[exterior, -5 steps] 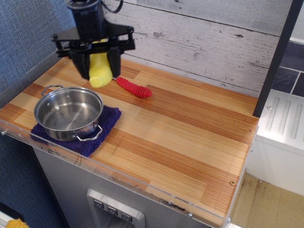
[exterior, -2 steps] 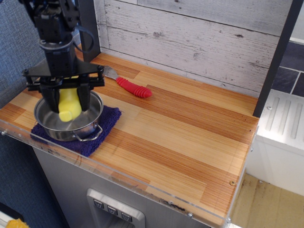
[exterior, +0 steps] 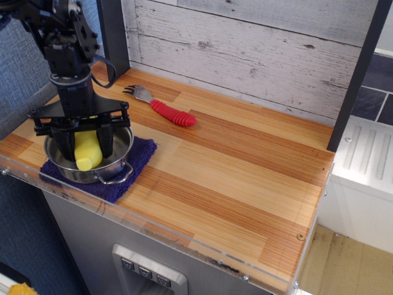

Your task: Place the banana inside the pot

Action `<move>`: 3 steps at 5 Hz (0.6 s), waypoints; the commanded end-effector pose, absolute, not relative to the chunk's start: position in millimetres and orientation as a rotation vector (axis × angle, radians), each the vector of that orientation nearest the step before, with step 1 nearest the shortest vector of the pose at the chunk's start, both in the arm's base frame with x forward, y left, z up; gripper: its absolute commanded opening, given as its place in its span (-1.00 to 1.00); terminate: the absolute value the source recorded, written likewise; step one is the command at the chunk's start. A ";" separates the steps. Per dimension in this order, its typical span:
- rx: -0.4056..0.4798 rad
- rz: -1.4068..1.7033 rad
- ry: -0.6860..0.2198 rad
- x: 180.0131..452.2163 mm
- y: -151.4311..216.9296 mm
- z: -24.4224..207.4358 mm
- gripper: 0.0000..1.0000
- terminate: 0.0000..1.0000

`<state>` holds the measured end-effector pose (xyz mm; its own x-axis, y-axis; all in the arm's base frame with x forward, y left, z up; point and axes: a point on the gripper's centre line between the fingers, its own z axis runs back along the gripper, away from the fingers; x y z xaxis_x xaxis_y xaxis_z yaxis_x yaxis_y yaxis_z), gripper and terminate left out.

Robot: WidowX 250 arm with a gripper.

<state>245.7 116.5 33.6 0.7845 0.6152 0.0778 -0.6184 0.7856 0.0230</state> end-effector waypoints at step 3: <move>0.086 0.740 -0.074 237.3 120.6 45.2 1.00 -1.00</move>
